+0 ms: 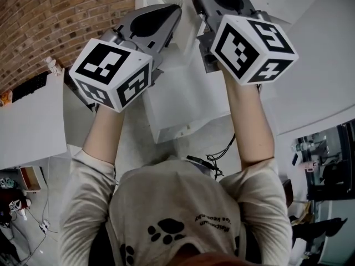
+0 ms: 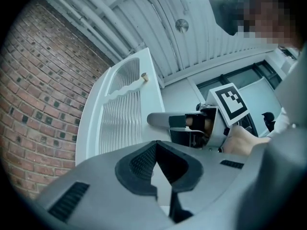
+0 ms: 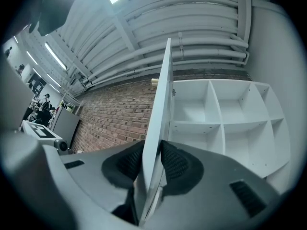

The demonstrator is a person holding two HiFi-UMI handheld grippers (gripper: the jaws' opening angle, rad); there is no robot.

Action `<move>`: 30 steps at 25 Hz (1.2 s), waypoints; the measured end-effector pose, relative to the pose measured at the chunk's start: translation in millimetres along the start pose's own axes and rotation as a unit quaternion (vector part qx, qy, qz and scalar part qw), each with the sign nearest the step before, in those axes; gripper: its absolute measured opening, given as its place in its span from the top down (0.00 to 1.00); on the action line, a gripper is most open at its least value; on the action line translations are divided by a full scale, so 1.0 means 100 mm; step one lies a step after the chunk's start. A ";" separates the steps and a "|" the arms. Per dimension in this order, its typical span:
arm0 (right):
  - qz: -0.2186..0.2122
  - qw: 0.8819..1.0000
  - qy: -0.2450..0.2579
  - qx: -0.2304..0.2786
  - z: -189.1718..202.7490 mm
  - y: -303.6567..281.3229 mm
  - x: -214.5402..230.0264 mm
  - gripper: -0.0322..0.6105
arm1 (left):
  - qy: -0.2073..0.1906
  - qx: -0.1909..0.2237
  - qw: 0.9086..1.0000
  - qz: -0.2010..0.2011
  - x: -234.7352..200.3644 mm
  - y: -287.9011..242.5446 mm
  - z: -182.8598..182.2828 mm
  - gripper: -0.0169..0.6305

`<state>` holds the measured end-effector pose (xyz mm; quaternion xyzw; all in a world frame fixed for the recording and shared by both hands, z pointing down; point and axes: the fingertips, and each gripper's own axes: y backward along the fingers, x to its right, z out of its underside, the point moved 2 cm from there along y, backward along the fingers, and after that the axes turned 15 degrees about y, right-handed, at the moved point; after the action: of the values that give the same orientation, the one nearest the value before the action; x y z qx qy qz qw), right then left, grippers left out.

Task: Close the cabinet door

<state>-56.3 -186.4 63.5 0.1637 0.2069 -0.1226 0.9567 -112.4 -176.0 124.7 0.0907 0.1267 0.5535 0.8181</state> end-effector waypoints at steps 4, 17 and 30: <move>0.000 1.000 -0.002 0.000 0.04 0.02 0.09 0.79 | 0.003 -0.008 1.000 0.013 0.03 -0.13 0.07 0.96; -0.033 0.999 -0.025 0.019 0.23 0.11 0.52 0.80 | -0.007 -0.024 0.999 0.019 0.12 -0.61 0.30 0.96; -0.124 0.990 -0.044 0.053 0.58 0.04 1.17 0.80 | -0.016 -0.005 0.999 -0.027 0.13 -1.29 0.55 0.96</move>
<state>69.5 -223.1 63.4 0.1818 0.1766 -0.2583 0.9322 23.5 -212.1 138.4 0.0918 0.1133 0.5301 0.8353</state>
